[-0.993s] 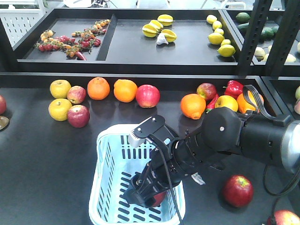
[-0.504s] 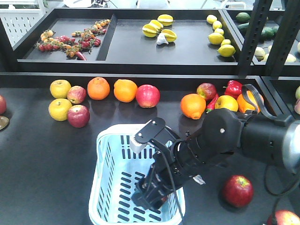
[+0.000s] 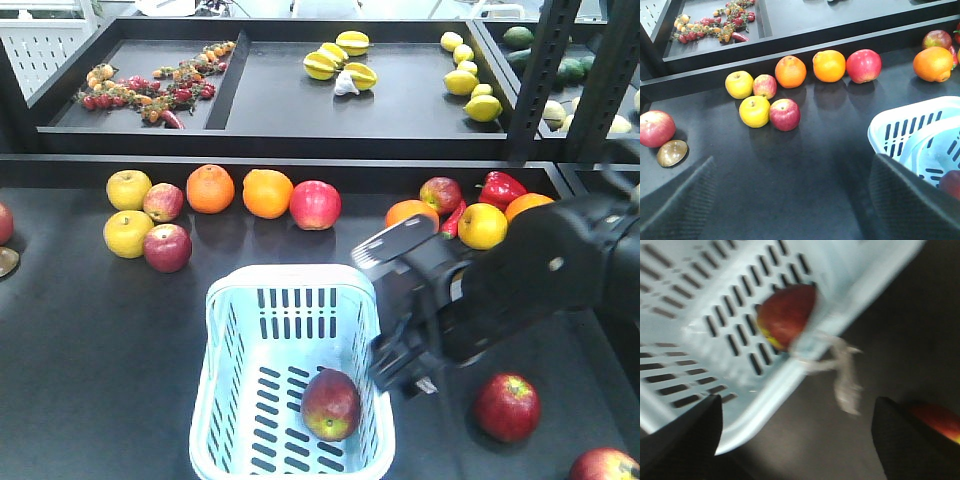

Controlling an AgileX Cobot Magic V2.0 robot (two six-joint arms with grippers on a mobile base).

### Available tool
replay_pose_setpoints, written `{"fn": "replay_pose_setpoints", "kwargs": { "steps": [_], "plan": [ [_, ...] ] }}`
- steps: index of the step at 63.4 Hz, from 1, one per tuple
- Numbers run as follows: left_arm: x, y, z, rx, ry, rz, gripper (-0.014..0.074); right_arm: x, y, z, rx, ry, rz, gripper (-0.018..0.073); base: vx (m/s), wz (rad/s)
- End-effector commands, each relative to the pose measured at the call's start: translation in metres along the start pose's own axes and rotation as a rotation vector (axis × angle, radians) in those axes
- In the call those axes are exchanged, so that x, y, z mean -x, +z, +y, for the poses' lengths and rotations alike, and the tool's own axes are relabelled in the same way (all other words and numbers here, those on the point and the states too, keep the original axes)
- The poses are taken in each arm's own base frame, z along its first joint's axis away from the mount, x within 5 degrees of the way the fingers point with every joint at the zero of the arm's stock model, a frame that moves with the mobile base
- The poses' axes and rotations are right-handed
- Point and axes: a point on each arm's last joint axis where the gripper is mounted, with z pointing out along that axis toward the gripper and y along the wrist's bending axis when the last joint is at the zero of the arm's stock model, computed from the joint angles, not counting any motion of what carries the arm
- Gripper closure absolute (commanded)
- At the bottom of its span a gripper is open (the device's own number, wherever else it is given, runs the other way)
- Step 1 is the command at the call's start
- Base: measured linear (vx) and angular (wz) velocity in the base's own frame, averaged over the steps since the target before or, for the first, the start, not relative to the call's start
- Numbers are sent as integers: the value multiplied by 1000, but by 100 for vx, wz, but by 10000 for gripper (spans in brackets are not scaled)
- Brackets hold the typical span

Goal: Pick three apples into basket with both arms
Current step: 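Release the apple into the basket and lift the right gripper away, then lower the right gripper onto a second red apple beside the basket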

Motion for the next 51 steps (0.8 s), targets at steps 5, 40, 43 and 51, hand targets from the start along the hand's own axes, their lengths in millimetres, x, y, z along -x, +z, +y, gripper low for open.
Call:
{"fn": "replay_pose_setpoints", "kwargs": {
  "steps": [5,40,43,51],
  "plan": [
    [11,-4,0,-4,-5,-84,4,1,-23,-40,-85,125,-78,-20,0,0],
    [11,-4,0,-4,-5,-84,4,-33,18,-130,-198,327,132,-20,0,0],
    [11,-4,0,-4,-5,-84,4,-34,28,-132,-192,330,151,-20,0,0],
    [11,-4,0,-4,-5,-84,4,-36,49,-136,-170,344,189,-20,0,0]
  ]
}}
